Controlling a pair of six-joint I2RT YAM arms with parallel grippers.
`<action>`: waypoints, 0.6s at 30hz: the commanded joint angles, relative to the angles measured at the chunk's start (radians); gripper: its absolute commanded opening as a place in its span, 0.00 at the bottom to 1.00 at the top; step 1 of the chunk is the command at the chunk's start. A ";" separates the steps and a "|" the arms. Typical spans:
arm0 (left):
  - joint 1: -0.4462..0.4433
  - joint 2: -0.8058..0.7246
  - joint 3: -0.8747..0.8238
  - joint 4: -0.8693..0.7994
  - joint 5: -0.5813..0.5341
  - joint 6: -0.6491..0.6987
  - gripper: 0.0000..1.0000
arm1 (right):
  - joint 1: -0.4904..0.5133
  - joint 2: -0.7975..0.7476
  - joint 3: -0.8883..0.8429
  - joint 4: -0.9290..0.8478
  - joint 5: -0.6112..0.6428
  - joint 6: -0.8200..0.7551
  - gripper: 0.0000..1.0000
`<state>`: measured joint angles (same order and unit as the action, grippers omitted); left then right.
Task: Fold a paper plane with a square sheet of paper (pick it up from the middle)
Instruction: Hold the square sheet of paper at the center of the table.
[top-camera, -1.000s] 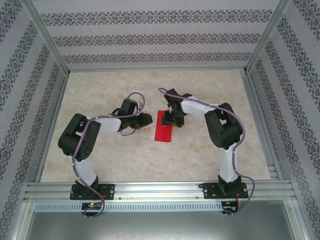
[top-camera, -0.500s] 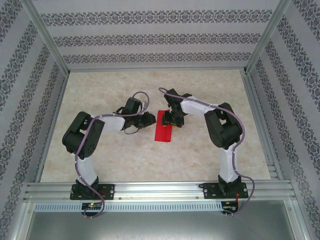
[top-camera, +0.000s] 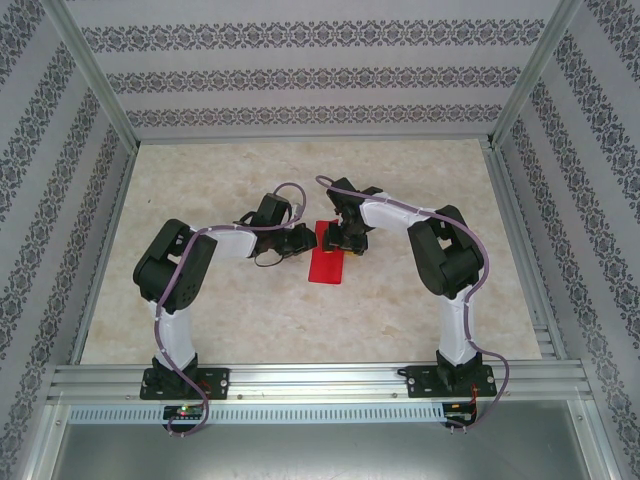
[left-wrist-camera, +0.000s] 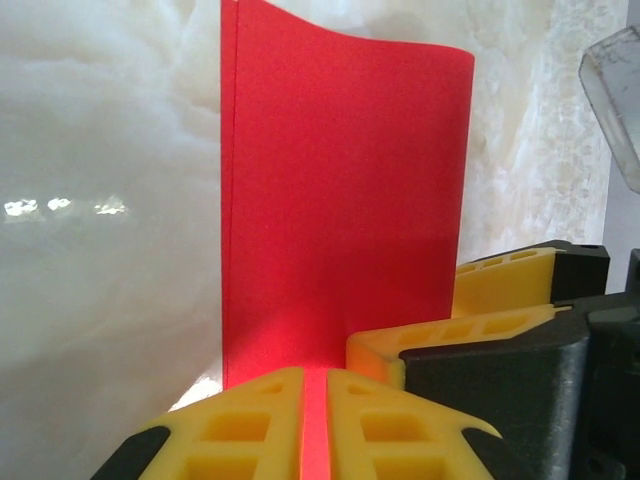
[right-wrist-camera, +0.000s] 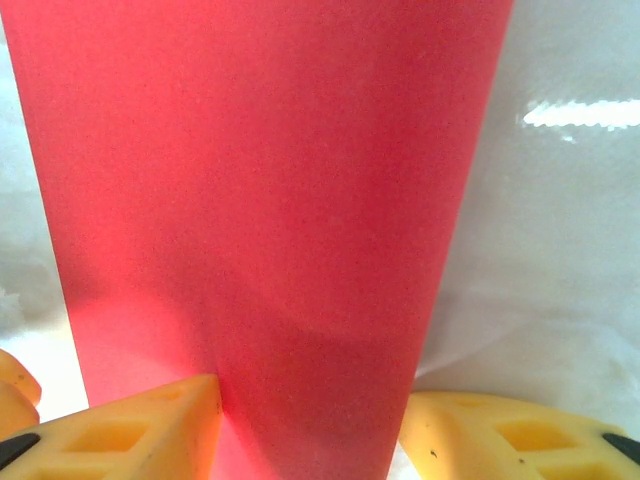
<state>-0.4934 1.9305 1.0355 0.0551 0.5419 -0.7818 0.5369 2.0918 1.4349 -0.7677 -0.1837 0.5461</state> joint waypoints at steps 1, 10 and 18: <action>-0.014 0.015 0.023 -0.014 0.009 0.022 0.15 | 0.004 0.228 -0.110 0.019 0.118 -0.039 0.56; -0.018 0.031 0.037 -0.030 0.009 0.025 0.13 | 0.005 0.235 -0.107 0.025 0.110 -0.053 0.56; -0.022 0.045 0.052 -0.044 0.010 0.029 0.11 | 0.006 0.246 -0.103 0.028 0.107 -0.056 0.56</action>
<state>-0.4976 1.9587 1.0615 0.0296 0.5415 -0.7738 0.5369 2.0960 1.4387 -0.7742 -0.1837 0.5209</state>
